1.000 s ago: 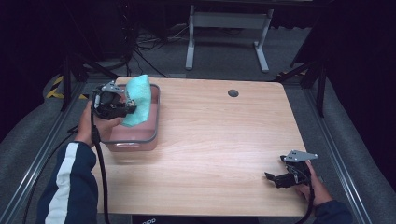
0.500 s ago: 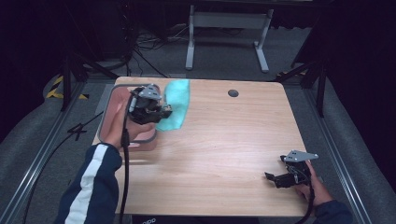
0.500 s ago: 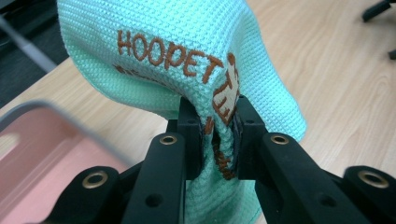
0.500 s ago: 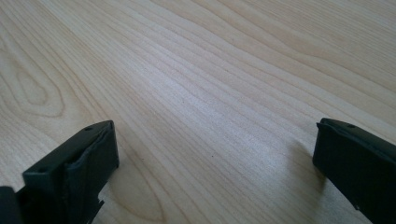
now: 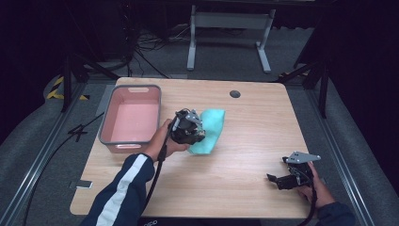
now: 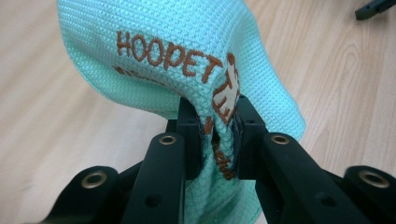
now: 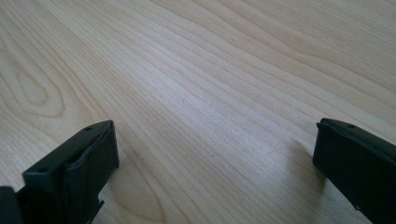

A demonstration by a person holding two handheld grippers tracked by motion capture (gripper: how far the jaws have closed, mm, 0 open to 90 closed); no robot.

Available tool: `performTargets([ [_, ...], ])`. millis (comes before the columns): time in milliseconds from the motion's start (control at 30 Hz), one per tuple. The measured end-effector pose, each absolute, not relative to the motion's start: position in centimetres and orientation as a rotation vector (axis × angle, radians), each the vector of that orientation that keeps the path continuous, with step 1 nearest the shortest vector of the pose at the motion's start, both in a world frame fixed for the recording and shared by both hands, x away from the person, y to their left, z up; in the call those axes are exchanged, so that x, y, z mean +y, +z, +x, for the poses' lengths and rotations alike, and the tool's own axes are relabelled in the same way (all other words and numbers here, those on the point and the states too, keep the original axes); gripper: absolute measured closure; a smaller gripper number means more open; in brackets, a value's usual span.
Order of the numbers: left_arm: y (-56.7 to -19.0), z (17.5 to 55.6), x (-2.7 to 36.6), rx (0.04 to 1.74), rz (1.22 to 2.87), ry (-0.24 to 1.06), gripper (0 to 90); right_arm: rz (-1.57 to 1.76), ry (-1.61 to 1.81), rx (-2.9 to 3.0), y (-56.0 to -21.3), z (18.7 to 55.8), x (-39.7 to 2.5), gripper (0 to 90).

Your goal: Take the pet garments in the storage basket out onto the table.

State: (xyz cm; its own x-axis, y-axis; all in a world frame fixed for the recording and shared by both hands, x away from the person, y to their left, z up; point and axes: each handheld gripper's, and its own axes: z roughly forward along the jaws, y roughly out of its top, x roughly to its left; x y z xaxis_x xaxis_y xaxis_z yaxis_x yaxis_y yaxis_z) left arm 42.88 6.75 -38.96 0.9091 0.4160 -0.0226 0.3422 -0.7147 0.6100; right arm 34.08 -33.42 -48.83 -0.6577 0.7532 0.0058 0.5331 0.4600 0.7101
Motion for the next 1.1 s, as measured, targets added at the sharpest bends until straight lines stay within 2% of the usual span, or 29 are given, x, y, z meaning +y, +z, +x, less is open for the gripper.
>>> performTargets([
  [367, -43.6, 42.4, 3.4, 0.529, 2.471, 0.122, 74.6, 1.096, 1.006, 2.403, -48.8, 34.1, -33.4, 0.6],
  [633, -44.8, 42.0, 3.0, 0.545, 2.474, 0.115, 48.9, 1.096, 1.006, 2.403, -48.8, 34.1, -33.4, 0.6],
  [700, -44.6, 42.0, 3.2, 0.531, 2.479, 0.127, 44.9, 1.096, 1.006, 2.403, -48.8, 34.1, -33.4, 0.6],
  [900, -43.2, 41.5, 4.3, 0.521, 2.438, 0.180, 36.1, 1.096, 1.006, 2.403, -48.8, 34.1, -33.4, 0.6],
  [1100, -41.9, 41.0, 5.9, 0.524, 2.436, 0.225, 34.0, 1.097, 1.006, 2.403, -48.8, 34.1, -33.4, 0.6],
])
